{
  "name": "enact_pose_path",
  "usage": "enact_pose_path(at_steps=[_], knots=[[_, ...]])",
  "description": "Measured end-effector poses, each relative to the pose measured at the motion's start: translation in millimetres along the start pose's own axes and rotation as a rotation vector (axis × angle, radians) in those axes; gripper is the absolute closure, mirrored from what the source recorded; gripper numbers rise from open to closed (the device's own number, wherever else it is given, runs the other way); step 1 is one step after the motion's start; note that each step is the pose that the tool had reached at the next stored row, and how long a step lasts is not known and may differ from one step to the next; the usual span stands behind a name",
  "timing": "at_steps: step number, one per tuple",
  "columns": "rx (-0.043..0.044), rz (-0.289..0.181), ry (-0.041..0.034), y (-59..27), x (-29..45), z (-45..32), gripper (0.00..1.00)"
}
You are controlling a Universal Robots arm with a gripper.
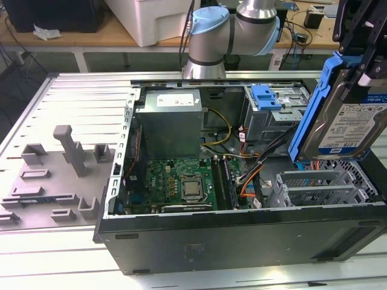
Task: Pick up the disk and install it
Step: 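Insert the disk into the insertion slot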
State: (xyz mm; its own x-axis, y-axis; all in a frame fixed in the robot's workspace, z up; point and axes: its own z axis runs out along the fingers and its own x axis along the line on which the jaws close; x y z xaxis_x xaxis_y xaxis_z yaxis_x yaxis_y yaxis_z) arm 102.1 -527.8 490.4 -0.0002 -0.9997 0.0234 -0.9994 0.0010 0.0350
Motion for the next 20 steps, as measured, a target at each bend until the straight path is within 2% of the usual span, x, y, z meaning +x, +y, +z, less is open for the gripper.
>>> enact_pose_path(at_steps=[6,20], knots=[[0.0007,0.0,-0.0096,0.0,0.5,0.6,0.63],[0.0015,0.0,-0.0096,-0.2,0.7,6.2,0.63]])
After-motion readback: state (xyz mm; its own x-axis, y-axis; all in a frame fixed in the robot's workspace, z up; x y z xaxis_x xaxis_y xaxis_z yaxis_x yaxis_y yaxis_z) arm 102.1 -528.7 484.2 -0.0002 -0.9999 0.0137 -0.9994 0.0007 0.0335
